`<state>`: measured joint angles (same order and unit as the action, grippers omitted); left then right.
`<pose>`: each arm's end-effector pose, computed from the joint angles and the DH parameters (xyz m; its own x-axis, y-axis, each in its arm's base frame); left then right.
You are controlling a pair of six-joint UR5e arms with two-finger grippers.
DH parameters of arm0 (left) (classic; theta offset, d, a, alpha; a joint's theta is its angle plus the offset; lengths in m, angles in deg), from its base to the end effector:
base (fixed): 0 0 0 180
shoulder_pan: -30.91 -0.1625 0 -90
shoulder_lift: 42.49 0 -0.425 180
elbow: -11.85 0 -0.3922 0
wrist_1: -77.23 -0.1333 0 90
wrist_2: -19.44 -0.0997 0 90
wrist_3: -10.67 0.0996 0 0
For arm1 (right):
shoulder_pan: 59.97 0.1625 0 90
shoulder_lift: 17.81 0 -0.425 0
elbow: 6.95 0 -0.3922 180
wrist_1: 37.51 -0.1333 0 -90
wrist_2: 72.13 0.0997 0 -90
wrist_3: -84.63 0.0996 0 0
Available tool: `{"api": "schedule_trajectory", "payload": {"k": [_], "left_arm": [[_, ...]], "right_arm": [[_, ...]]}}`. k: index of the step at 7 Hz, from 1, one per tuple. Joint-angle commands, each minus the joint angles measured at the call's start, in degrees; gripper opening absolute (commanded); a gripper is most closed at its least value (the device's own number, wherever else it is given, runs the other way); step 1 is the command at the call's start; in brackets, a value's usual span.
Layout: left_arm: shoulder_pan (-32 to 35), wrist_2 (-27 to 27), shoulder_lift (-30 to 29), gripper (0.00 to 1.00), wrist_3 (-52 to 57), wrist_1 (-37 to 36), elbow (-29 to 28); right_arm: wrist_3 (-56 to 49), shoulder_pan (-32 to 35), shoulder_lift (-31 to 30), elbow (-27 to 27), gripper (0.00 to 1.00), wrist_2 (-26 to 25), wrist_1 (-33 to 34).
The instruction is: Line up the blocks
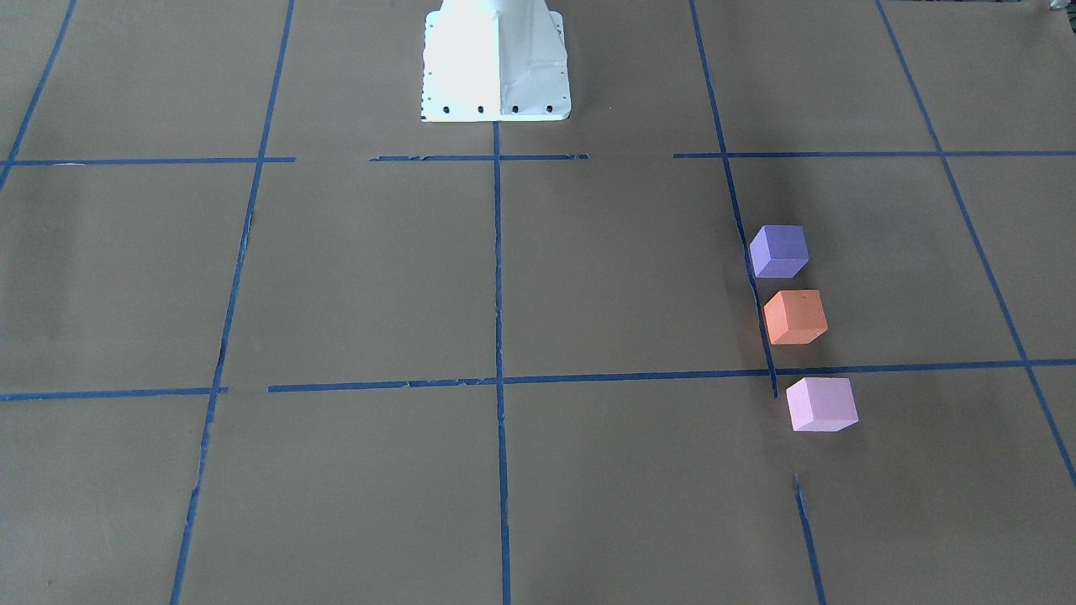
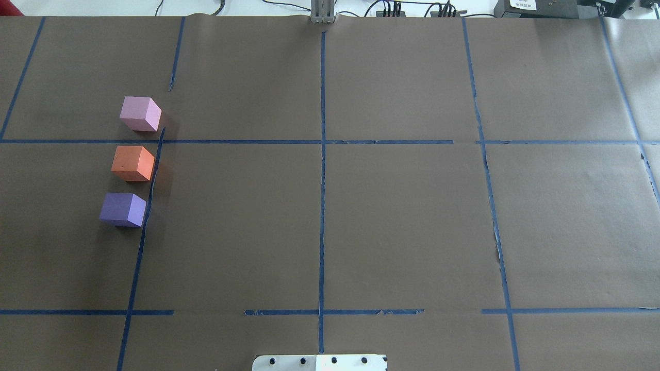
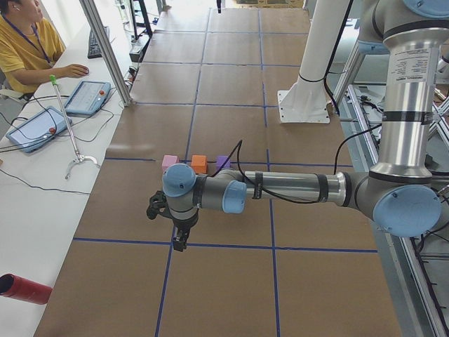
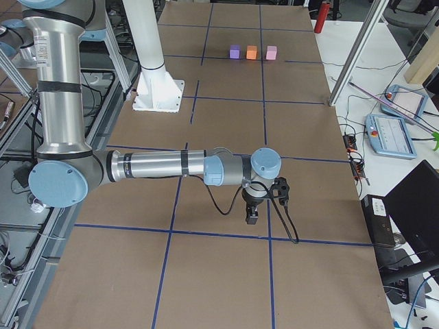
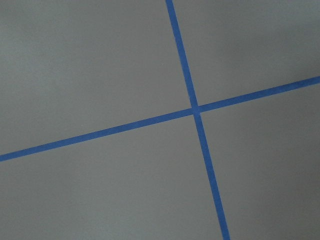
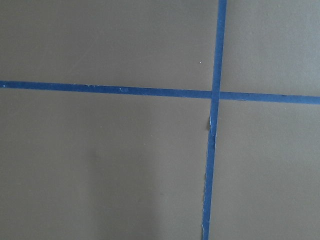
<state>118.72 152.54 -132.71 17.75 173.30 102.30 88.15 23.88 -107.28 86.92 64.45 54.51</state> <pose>-0.0460 -0.5035 0.6434 0.7163 0.2295 -0.6589 -0.1272 0.9715 0.2001 0.0073 -0.5011 0.6217 0.6854 -0.0424 0.7269 0.0651 0.9979 -0.0031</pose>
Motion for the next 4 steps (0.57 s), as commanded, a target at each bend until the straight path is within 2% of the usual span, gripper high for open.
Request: {"api": "schedule_trajectory", "payload": {"k": [1, 4], "left_arm": [[0.1, 1.1, 0.0, 1.0, 0.0, 0.3, -0.3], [0.1, 0.9, 0.1, 1.0, 0.6, 1.9, 0.2]], "right_arm": [[0.0, 0.0, 0.0, 0.1, 1.0, 0.0, 0.0], [0.0, 0.0, 0.0, 0.0, 1.0, 0.0, 0.0]]}}
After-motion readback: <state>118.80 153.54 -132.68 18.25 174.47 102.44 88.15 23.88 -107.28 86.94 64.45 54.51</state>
